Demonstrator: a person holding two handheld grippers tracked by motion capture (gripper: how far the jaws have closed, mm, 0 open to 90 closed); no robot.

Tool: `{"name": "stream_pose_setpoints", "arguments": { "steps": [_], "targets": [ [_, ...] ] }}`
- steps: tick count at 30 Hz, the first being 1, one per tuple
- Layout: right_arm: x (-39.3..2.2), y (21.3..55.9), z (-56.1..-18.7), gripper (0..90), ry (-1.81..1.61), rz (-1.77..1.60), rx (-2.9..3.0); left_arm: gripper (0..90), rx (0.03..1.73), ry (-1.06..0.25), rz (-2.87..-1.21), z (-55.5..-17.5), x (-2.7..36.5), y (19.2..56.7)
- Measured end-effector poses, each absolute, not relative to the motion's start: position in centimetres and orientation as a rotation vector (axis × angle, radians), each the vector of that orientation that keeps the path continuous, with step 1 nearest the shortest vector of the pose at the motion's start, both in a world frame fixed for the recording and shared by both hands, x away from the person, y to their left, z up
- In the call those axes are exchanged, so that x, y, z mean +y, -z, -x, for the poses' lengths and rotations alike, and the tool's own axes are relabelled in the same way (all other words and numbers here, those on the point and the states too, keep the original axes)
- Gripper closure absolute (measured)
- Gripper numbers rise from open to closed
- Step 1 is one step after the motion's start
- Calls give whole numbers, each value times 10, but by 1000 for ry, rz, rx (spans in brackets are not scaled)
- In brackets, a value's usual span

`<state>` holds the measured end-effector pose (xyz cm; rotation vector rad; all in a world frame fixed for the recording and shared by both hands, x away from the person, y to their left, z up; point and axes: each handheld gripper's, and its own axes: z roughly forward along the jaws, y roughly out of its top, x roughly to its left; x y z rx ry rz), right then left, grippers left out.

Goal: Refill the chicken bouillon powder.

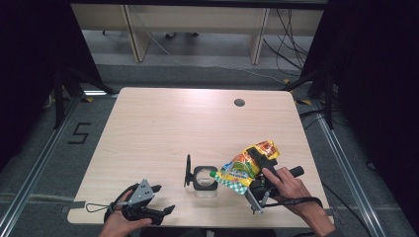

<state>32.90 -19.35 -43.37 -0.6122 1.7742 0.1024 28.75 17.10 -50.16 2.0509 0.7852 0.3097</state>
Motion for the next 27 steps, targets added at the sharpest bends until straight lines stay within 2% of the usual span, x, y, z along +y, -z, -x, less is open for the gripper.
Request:
{"name": "stream_pose_setpoints", "arguments": {
  "steps": [17, 18, 19, 20, 21, 23, 24, 27],
  "targets": [
    [-188, 436, -322, 247, -56, 597, 1724, 184, 787, -307, -2050, -288, 171, 502],
    [-195, 449, -311, 247, -111, 298, 1778, 184, 785, -307, -2050, -288, 171, 502],
    [-196, 453, -308, 248, -131, 199, 1793, 184, 777, -307, -2059, -288, 171, 502],
    [-191, 442, -318, 248, -77, 470, 1755, 184, 779, -309, -2057, -288, 171, 502],
    [-188, 437, -323, 248, -51, 589, 1728, 184, 782, -307, -2051, -288, 171, 502],
    [-189, 440, -323, 248, -60, 566, 1722, 184, 760, -319, -2061, -289, 172, 501],
    [-197, 458, -309, 248, -133, 181, 1782, 184, 760, -318, -2055, -289, 171, 502],
    [-192, 446, -319, 248, -79, 440, 1747, 184, 785, -303, -2043, -288, 170, 502]
  ]
}}
